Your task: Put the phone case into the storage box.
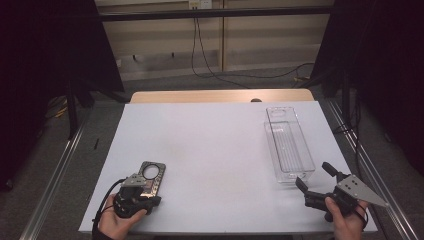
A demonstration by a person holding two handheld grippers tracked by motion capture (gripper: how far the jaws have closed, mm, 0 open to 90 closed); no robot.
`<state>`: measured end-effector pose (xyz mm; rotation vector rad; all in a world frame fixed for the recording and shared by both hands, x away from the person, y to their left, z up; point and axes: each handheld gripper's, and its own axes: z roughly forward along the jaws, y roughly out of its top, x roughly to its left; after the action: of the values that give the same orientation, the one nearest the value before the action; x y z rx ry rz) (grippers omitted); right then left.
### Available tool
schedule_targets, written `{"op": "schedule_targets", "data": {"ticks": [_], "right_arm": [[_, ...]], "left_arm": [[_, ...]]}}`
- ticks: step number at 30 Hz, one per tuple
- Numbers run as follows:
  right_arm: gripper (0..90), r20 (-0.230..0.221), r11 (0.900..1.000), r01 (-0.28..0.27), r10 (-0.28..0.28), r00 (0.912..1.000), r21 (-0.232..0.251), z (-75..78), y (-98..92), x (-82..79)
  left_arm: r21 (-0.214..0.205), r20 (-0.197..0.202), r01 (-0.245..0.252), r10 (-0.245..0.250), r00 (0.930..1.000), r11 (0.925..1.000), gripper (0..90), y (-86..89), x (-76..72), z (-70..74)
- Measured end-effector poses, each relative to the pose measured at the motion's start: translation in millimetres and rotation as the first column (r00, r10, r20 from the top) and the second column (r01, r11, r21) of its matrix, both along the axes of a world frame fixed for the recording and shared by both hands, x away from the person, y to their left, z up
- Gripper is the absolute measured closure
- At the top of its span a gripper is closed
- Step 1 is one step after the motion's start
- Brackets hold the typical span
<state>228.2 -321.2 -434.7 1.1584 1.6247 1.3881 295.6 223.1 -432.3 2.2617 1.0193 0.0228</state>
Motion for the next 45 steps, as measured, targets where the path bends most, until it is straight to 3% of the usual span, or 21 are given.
{"op": "schedule_targets", "data": {"ticks": [7, 14, 19, 27, 29, 33, 36, 45], "right_arm": [[0.0, -0.001, 1.0, -0.001, 0.001, 1.0, 0.0, 0.0, 0.1, 0.1], [0.0, 0.0, 1.0, -0.001, 0.001, 1.0, 0.001, 0.0, -0.2, 0.0], [0.0, -0.002, 1.0, -0.003, 0.003, 1.0, -0.001, 0.0, 0.2, 0.4], [0.0, 0.0, 1.0, -0.003, 0.003, 1.0, -0.002, 0.1, 0.2, 0.3], [0.0, 0.0, 1.0, -0.001, 0.001, 1.0, -0.001, 0.0, 0.0, 0.4], [0.0, -0.002, 1.0, -0.002, 0.002, 1.0, -0.002, -0.2, 0.3, 0.9], [0.0, -0.002, 1.0, 0.0, 0.0, 1.0, -0.001, -0.1, 0.5, 0.9], [0.0, 0.0, 1.0, -0.001, 0.001, 1.0, -0.001, -0.1, 0.1, 0.9]], "left_arm": [[0.036, 0.018, 0.014, -0.015, 0.9997, 0.9992, 90.0, -0.2, 0.5, -0.2], [0.039, 0.024, -0.016, 0.015, 0.9996, 0.9991, 90.0, 8.3, 2.5, -0.9], [0.055, 0.05, -0.033, 0.03, 0.9983, 0.9979, 90.0, 12.0, 3.1, 1.3], [0.063, 0.057, -0.033, 0.029, 0.9979, 0.9974, 90.0, 14.8, 4.9, -0.6], [0.084, 0.078, -0.044, 0.038, 0.9962, 0.9954, 90.0, 15.0, 5.3, 0.5], [0.069, 0.077, -0.039, 0.034, 0.9964, 0.9969, 90.0, 16.5, 6.4, 0.2], [0.034, 0.077, -0.031, 0.028, 0.9967, 0.999, 88.9, 15.7, 4.7, 2.3], [-0.063, 0.172, -0.003, 0.014, 0.985, 0.998, 82.7, 13.3, -1.4, 14.8]]}}
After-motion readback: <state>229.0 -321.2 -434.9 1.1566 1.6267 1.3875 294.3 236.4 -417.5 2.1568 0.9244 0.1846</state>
